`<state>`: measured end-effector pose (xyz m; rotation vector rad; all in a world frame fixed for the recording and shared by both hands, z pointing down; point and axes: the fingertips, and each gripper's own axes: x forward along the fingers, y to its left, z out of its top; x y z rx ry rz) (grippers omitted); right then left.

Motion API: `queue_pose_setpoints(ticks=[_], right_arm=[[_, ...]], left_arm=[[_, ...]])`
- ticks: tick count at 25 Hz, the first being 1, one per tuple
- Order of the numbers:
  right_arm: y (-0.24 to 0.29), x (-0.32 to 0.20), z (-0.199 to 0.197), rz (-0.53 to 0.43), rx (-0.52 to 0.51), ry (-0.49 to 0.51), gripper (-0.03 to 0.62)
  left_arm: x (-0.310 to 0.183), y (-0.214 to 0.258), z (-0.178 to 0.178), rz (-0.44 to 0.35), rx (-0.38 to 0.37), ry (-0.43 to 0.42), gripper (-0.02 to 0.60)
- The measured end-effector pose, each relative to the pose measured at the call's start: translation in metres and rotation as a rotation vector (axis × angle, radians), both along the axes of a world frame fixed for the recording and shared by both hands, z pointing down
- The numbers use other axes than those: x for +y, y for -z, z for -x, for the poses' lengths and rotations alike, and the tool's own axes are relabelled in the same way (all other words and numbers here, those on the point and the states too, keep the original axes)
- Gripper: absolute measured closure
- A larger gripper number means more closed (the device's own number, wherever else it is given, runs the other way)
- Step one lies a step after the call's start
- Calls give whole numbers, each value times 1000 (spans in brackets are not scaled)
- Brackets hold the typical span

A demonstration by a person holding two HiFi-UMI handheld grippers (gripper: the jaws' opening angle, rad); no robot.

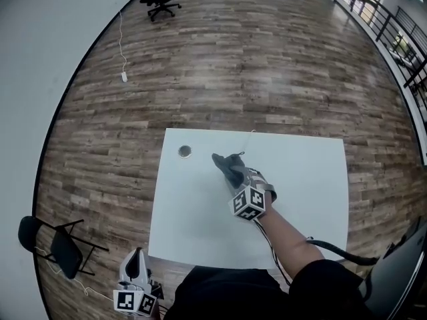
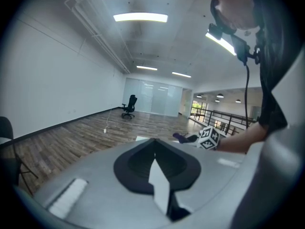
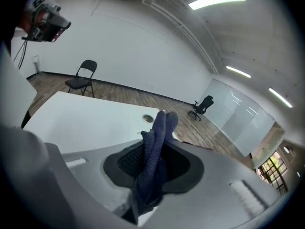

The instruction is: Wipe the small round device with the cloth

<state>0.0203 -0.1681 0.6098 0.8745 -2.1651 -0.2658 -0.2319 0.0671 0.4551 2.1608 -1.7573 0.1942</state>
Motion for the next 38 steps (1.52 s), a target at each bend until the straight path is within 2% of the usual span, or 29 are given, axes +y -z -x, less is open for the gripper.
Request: queue_pose_setpoints(ticks=[5, 8, 12, 18, 20, 23, 25, 26, 29, 33, 38], right_arm=[[-4, 8, 6, -7, -8, 33, 500], [-12, 16, 16, 6, 7, 94, 500], [-36, 36, 29, 76, 15, 151, 500], [-47, 44, 29, 158, -51, 139, 500], [-28, 38, 23, 148, -129, 107, 500], [27, 15, -13, -9, -278, -42, 500], [52, -2, -43, -102, -307, -162, 499], [56, -9, -54, -115, -309, -208, 500], [41, -21, -67, -41, -317, -273, 500], [9, -18, -53, 90, -375, -287, 500], [6, -16, -34, 82, -284, -229, 500]], left_arm=[[-4, 0, -7, 4, -1, -15, 578], [-6, 1, -7, 8, -4, -17, 578], [-7, 1, -6, 12, -8, -24, 577], [-10, 3, -6, 10, -14, -40, 578], [-11, 2, -5, 11, -14, -41, 578], [-13, 3, -8, 6, -12, -48, 578], [-14, 1, -9, 5, -10, -54, 578], [-14, 0, -9, 5, -9, -56, 578], [-15, 0, -10, 3, -1, -57, 578], [-13, 4, -10, -3, 6, -55, 578], [-8, 4, -5, 5, 0, -37, 578]])
